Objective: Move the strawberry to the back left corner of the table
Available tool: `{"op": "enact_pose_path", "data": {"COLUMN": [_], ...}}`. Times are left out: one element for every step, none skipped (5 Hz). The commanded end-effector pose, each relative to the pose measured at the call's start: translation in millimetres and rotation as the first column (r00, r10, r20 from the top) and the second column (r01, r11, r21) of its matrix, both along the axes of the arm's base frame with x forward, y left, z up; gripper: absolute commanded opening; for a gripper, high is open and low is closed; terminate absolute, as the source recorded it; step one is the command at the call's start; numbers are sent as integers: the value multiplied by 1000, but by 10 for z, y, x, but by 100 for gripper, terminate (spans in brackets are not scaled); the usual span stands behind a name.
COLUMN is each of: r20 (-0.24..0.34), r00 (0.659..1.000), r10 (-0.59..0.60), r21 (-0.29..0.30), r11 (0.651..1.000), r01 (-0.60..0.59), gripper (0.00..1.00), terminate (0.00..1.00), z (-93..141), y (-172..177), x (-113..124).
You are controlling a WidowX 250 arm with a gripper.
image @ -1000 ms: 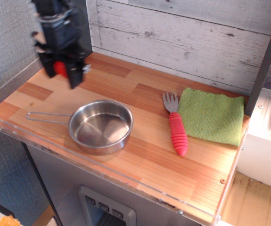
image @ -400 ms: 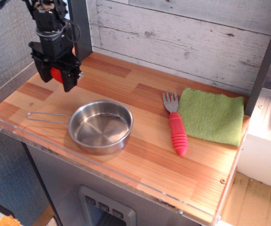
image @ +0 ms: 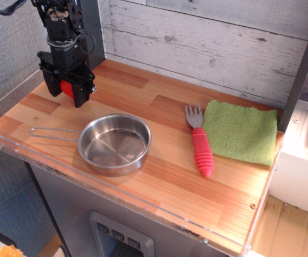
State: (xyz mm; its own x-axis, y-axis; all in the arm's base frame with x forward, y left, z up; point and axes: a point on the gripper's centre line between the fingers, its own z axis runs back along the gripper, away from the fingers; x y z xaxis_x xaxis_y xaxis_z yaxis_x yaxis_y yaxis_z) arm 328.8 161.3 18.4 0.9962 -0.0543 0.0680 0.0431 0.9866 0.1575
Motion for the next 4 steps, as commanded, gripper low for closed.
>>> {"op": "enact_pose_path", "data": {"r20": [29,45,73,86], "r00": [1000,999,996,995], "r10": [9,17,44,57], "r21": [-1,-14,-20,3], "r11": [1000,1000,999,998], "r01": [-9,-16,-42,-58], "gripper": [100,100,100,100], "terminate": [0,0,0,0], "z": [186,352,642,887], "y": [65,53,-12,-207], "x": [10,-11,-115,-276]}}
